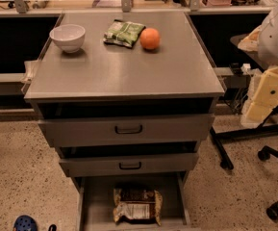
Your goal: Pick brown chip bag from bottom drawer and place on counter
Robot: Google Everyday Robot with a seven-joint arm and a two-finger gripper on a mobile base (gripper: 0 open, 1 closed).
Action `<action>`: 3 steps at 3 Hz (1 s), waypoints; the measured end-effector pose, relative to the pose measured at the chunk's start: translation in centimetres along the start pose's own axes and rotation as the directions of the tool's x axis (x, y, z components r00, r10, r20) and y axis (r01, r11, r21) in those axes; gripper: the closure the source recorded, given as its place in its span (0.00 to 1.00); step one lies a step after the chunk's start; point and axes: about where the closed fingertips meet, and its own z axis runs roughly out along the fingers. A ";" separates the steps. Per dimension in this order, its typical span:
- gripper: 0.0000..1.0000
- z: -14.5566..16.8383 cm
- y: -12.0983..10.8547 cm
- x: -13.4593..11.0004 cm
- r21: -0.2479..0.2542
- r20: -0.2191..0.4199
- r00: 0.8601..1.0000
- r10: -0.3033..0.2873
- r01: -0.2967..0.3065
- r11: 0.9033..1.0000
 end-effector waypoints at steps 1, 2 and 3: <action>0.00 0.0 0.0 0.0 0.000 0.000 1.000 0.000 0.000 1.000; 0.00 3.5 1.1 0.7 -0.021 0.016 1.000 -0.012 0.012 1.000; 0.00 9.1 4.2 1.3 -0.029 0.061 0.995 -0.078 0.079 0.996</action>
Offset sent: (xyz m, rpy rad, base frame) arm -0.0091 0.0037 -0.1950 0.0835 0.0886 0.1013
